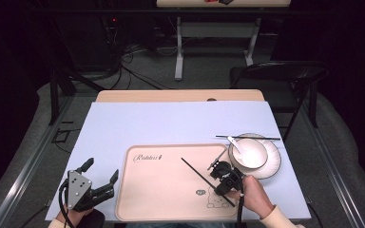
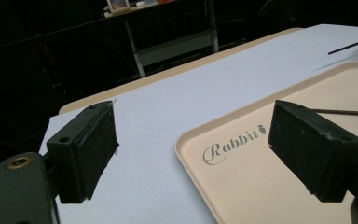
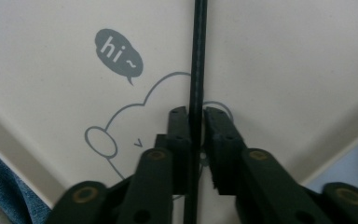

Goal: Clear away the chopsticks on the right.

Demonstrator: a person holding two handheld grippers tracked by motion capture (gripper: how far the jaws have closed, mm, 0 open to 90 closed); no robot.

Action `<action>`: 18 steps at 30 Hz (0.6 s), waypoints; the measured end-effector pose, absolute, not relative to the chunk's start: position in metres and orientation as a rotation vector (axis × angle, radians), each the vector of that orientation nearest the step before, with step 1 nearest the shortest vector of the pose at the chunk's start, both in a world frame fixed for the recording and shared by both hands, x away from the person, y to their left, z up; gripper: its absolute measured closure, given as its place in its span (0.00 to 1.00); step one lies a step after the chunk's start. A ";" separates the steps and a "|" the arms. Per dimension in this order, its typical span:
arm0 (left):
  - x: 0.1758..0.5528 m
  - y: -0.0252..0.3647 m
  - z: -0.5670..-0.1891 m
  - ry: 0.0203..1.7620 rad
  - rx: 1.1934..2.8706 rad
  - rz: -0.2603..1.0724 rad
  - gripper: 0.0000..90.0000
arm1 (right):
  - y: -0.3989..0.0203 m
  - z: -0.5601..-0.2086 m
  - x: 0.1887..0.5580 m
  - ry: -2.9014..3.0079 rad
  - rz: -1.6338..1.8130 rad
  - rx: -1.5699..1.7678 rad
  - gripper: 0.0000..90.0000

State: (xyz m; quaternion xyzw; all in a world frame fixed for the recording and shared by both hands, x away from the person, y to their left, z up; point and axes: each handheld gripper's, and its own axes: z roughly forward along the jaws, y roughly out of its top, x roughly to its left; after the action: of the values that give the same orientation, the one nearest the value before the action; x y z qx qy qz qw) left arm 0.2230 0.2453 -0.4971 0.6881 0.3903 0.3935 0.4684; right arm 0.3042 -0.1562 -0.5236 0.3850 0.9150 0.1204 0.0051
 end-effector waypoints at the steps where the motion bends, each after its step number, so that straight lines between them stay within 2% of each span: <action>1: 0.223 0.246 -0.497 0.955 1.688 0.965 0.17 | -0.156 -0.524 0.304 2.865 0.377 1.206 0.79; 2: 0.223 0.246 -0.497 0.955 1.688 0.965 0.17 | -0.157 -0.521 0.304 2.870 0.400 1.158 0.69; 4: 0.223 0.245 -0.497 0.955 1.689 0.966 0.17 | -0.158 -0.518 0.303 2.873 0.409 1.132 0.61; 11: 0.223 0.245 -0.497 0.957 1.688 0.965 0.17 | -0.174 -0.490 0.301 2.745 0.495 1.047 0.15; 18: 0.223 0.245 -0.497 0.960 1.687 0.965 0.17 | -0.201 -0.457 0.303 2.638 0.555 0.969 0.04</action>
State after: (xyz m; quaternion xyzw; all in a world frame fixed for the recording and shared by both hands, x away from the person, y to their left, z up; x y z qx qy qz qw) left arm 0.2233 0.2451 -0.4972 0.6878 0.3914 0.3933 0.4681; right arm 0.3028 -0.2005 -0.4568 0.3350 0.9120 0.1920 0.1382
